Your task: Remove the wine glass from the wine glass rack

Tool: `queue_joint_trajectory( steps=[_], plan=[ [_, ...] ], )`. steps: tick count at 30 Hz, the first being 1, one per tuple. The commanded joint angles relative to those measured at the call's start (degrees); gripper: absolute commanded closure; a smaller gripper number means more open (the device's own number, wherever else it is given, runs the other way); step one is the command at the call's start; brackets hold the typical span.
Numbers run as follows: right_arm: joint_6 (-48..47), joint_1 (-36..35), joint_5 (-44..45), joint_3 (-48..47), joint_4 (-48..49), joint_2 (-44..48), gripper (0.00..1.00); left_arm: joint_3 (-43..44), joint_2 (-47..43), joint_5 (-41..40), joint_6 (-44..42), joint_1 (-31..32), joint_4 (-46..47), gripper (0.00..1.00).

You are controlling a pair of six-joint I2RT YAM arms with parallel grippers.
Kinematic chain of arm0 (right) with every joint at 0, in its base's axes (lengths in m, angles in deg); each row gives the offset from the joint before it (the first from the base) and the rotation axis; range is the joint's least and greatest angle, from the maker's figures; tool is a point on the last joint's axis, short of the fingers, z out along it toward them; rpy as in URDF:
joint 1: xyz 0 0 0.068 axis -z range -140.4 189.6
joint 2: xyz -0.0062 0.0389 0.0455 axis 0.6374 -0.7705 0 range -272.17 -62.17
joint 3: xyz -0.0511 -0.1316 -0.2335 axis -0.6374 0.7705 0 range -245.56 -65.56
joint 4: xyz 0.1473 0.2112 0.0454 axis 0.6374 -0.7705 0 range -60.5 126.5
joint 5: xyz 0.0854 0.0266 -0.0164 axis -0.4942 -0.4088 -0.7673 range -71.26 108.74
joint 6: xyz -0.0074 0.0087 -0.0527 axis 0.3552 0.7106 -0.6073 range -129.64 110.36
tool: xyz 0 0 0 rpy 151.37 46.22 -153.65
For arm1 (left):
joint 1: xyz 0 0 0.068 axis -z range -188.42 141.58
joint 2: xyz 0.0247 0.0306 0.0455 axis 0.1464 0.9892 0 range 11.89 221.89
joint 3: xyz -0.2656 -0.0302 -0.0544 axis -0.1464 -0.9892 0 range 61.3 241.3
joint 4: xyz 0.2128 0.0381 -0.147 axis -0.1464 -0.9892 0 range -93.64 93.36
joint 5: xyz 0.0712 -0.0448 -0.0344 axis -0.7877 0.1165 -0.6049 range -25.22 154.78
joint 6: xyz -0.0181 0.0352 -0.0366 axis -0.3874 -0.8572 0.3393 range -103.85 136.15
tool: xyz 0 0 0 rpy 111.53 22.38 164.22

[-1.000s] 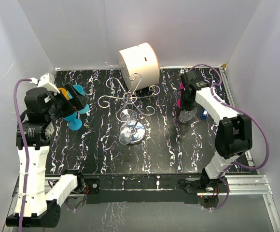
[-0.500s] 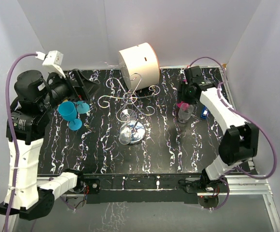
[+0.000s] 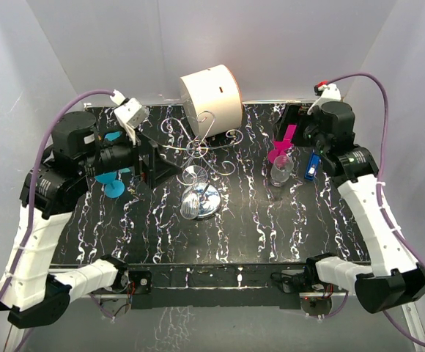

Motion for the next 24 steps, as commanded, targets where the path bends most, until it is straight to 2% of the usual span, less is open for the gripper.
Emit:
queue_joint_trajectory(
  steps=[1, 4, 6, 9, 11, 13, 16, 20, 24],
  plan=[
    [0.90, -0.19, -12.47, -0.79, 7.47, 4.06, 0.07, 0.48, -0.31, -5.81, -1.08, 0.33, -0.76, 0.01],
    [-0.07, -0.15, -25.86, -0.60, 13.36, 7.04, 0.04, -1.21, -3.18, -13.05, 2.15, 0.33, 2.40, 0.01],
    [-0.68, -0.19, -36.66, 3.69, 22.52, 10.17, 0.02, -3.01, -5.48, -16.32, 4.20, 0.33, 4.36, 0.01],
    [-1.04, -0.29, -42.51, 8.05, 32.31, 13.50, 0.02, -5.13, -7.62, -18.16, 6.19, 0.31, 5.96, 0.01],
    [-5.81, -1.86, -47.03, 8.91, 34.44, 13.73, 0.02, -5.74, -8.02, -19.04, 6.99, 0.33, 5.81, 0.01],
    [-13.73, -4.67, -48.88, 9.09, 34.05, 13.82, 0.02, -6.18, -8.20, -20.20, 7.47, 0.29, 5.42, 0.01],
    [-30.83, -8.79, -52.38, 8.84, 30.91, 13.93, 0.02, -6.83, -7.92, -22.30, 8.19, 0.31, 4.84, 0.01],
    [-45.79, -14.43, -51.65, 6.58, 26.74, 12.83, 0.02, -7.30, -7.62, -24.22, 8.66, 0.33, 4.08, 0.01],
    [-63.87, -20.87, -48.96, 4.43, 16.83, 10.32, 0.02, -7.47, -6.88, -25.34, 9.10, 0.31, 3.41, 0.01]
  ],
)
